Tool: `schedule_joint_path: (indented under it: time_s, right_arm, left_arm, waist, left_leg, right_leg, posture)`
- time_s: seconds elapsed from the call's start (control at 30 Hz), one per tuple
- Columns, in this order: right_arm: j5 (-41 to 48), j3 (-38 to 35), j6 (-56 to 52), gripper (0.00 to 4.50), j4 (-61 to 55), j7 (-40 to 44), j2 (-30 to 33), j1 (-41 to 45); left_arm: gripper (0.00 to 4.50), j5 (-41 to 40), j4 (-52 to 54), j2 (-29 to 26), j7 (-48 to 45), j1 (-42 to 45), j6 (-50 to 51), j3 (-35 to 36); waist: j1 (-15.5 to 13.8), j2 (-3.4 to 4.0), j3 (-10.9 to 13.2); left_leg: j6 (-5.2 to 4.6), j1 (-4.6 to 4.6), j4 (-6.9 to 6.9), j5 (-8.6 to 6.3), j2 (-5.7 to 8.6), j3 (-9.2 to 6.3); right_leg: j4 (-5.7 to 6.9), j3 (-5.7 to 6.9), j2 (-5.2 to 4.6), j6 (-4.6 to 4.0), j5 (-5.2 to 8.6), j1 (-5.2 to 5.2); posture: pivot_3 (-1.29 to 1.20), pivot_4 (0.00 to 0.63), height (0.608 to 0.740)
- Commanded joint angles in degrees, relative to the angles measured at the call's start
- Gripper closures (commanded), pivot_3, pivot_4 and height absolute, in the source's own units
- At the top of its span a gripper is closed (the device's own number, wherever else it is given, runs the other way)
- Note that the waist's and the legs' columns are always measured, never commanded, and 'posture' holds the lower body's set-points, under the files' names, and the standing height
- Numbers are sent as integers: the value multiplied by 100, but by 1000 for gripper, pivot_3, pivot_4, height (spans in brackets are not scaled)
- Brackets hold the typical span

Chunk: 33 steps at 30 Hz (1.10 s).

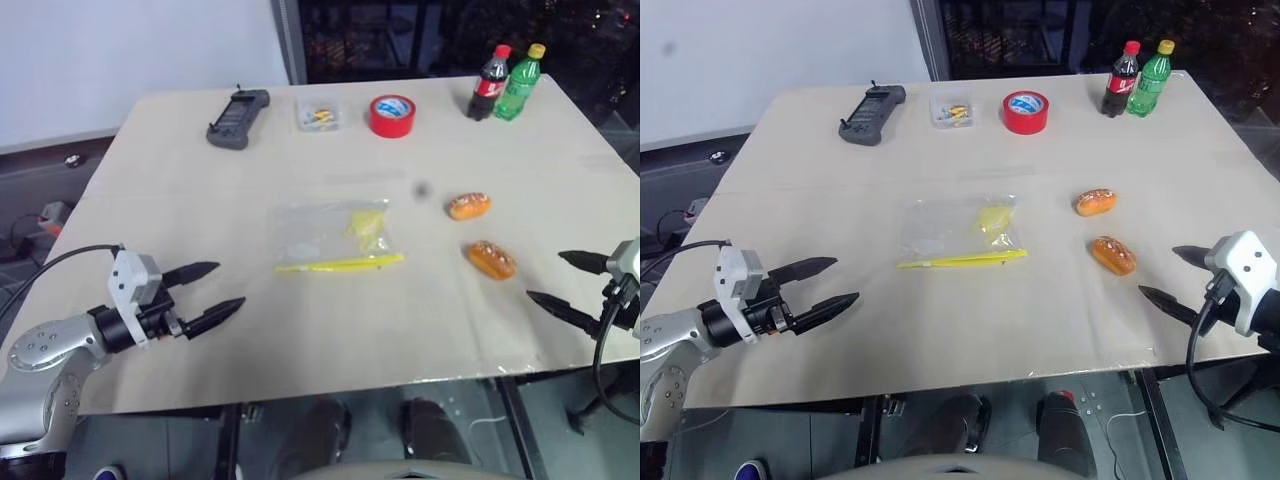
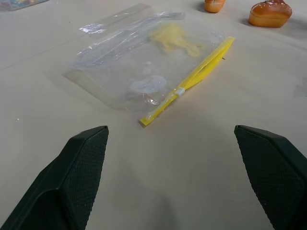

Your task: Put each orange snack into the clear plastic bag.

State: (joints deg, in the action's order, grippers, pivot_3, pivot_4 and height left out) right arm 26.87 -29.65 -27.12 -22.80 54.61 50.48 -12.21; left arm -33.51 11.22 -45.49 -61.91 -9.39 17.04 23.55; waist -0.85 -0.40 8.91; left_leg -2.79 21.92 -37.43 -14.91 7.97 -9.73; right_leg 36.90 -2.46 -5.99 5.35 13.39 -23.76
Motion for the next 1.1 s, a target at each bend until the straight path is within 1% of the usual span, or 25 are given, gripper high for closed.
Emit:
schedule_joint_path:
  time_s: [0.03,0.13,0.27,0.37,0.43,0.5,0.57,0.63,0.77,0.87,0.97,1.1]
  right_arm:
    - [69,-7,-4,6,-283,-74,19,77]
    - [105,161,16,6,-361,-141,-39,184]
    - [175,468,-17,6,-574,-344,-177,450]
    - [-54,1121,-107,6,-958,-744,-298,853]
    - [24,1540,-187,6,-1133,-799,-420,1117]
    - [1,1957,-221,6,-1252,-880,-556,1387]
    - [-35,2234,-241,6,-1341,-984,-686,1547]
    - [-32,2377,-252,6,-1405,-1047,-767,1614]
    - [44,2464,-300,6,-1541,-1116,-839,1598]
    - [64,2404,-330,6,-1743,-1204,-824,1412]
    - [61,2287,-394,6,-1971,-1342,-814,1159]
    - [7,2065,-488,6,-2378,-1619,-832,655]
  left_arm:
    - [32,-143,305,-38,81,91,72,101]
    - [32,-262,509,5,299,265,321,47]
    - [32,-57,529,182,931,570,511,-69]
    - [32,-265,465,172,1684,976,1670,-248]
    - [32,-711,231,64,2035,1448,2907,-310]
    - [32,-1050,-236,46,2057,2018,3697,-394]
    - [32,-1162,-834,96,2055,2571,4215,-501]
    - [32,-1068,-1484,74,1861,3040,4456,-738]
    - [32,-620,-3007,103,1325,3980,4409,-1341]
    - [32,-270,-4175,124,382,4716,4376,-2035]
    - [32,127,-5281,288,-589,5404,4258,-2627]
    - [32,448,-6632,652,-1815,6122,4154,-2894]
  waist:
    - [0,0,0]
    - [-2,0,0]
    - [0,0,0]
    - [5,-2,1]
    - [2,-2,1]
    - [0,-2,1]
    - [-3,-6,2]
    - [-6,-7,2]
    - [7,-9,2]
    - [1,-10,2]
    - [0,-13,-1]
    - [-4,-15,-3]
  left_leg:
    - [2,0,1,1,0,0]
    - [3,2,4,1,-2,-2]
    - [4,0,6,1,-2,-1]
    - [17,-2,7,9,-4,0]
    - [11,-3,6,6,-7,-6]
    - [13,-1,6,7,-7,-8]
    - [23,0,4,13,-5,-11]
    - [25,-1,3,14,-2,-13]
    - [26,3,3,14,1,-12]
    - [27,7,4,14,0,-13]
    - [27,7,3,14,3,-14]
    - [26,7,-1,15,15,-16]
  right_leg:
    - [-1,0,0,0,0,0]
    - [-6,3,0,0,0,-1]
    - [-7,2,0,0,0,0]
    - [-6,1,3,0,0,0]
    - [-4,5,7,0,-1,0]
    - [-4,9,18,0,-1,-1]
    - [-3,13,33,0,-1,-3]
    - [-3,14,32,0,-1,-4]
    - [-5,10,31,-1,-2,-6]
    - [-4,9,34,-2,-1,-16]
    - [-4,11,33,-1,-1,-16]
    - [-4,12,31,-1,-1,-15]
  posture:
    - [0,150,740]
    - [0,150,740]
    - [0,150,740]
    - [0,150,740]
    - [0,150,740]
    - [0,150,740]
    - [0,150,740]
    - [0,150,740]
    - [0,150,740]
    - [0,150,740]
    - [0,150,740]
    - [0,150,740]
